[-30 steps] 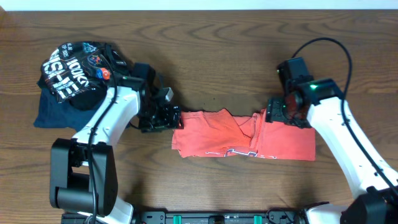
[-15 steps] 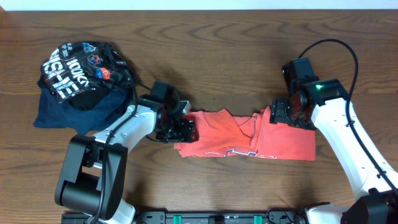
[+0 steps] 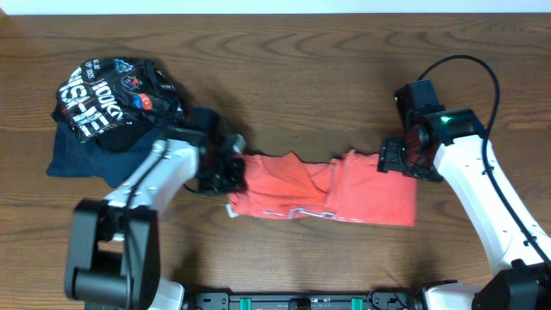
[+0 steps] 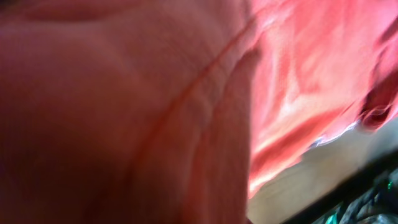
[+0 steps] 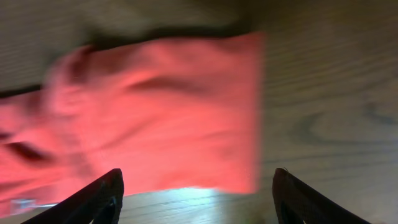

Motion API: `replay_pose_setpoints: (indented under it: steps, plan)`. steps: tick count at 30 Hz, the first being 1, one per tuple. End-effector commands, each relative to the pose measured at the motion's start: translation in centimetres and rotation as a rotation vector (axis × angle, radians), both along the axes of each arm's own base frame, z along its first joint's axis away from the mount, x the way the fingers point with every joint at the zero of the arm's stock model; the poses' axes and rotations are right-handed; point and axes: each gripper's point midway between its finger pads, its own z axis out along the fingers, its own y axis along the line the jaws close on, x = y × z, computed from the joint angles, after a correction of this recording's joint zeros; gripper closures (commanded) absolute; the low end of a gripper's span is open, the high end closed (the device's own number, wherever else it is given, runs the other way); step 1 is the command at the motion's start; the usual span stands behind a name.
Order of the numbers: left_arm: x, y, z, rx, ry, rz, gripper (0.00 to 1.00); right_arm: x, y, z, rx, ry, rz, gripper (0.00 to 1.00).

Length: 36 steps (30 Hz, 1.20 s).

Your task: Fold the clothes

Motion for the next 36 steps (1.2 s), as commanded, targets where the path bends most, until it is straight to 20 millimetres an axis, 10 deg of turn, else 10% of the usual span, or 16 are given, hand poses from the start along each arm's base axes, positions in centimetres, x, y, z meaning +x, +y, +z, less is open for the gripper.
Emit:
replay_pose_setpoints:
  steps: [1,6,13,24,36]
  plan:
    - [3.9,4.2,4.0,0.1,-0.155,0.075,0.94,0.4,-1.6,0.8,-0.025,-0.022,-0.02,0.26]
    - [5.1,5.3,8.7,0.089,-0.189,0.116,0.94,0.2,-2.9,0.8,-0.032,-0.007,-0.022,0.25]
    - [1.7,-3.4,10.6,0.022,-0.193,-0.133,0.94,0.1,-3.3,0.7,-0.033,-0.001,-0.031,0.25]
    - [-3.6,-17.8,7.7,0.068,-0.389,-0.581,0.93,-0.3,-3.2,0.7,-0.031,0.016,-0.029,0.25]
    - [-3.4,-20.2,3.7,0.076,-0.361,-0.625,0.83,-0.7,-3.2,0.6,-0.029,0.032,-0.027,0.25]
